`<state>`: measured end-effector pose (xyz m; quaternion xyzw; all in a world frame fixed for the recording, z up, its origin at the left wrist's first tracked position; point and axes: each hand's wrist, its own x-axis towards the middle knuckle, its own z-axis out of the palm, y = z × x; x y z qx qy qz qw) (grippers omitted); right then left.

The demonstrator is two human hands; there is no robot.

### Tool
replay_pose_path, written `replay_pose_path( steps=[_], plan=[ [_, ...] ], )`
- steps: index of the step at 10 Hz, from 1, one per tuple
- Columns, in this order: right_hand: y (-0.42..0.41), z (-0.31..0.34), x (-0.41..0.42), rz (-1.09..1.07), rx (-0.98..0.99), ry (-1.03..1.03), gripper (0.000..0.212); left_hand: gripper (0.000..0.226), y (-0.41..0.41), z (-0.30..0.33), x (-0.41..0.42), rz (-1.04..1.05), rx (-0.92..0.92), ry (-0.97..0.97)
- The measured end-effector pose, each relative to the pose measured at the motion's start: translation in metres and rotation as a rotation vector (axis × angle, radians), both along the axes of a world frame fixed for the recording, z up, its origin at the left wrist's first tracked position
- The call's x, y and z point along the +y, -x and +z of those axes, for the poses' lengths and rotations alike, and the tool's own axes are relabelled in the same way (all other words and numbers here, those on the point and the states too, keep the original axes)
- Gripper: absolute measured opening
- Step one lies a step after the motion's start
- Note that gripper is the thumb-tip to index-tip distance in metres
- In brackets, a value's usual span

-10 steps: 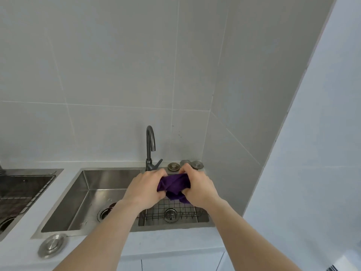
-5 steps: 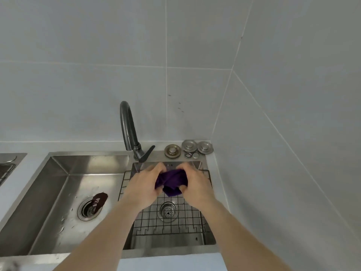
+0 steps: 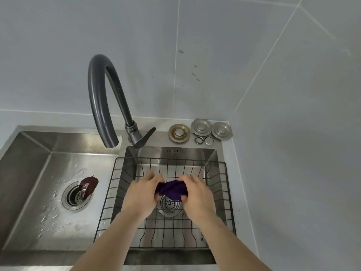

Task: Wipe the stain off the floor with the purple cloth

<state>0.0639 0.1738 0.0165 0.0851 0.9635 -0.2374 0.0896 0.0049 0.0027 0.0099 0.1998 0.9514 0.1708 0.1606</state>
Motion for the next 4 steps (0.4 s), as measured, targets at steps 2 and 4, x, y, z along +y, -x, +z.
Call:
replay_pose_path(
  steps=[2, 4],
  plan=[
    [-0.007, -0.034, 0.002, 0.066, -0.093, -0.125, 0.069, 0.055, -0.009, -0.033, -0.007, -0.124, -0.044, 0.12],
    [-0.017, -0.035, 0.008, 0.162, -0.377, -0.19, 0.107, 0.093, -0.023, -0.031, -0.014, -0.225, -0.19, 0.332]
  ],
)
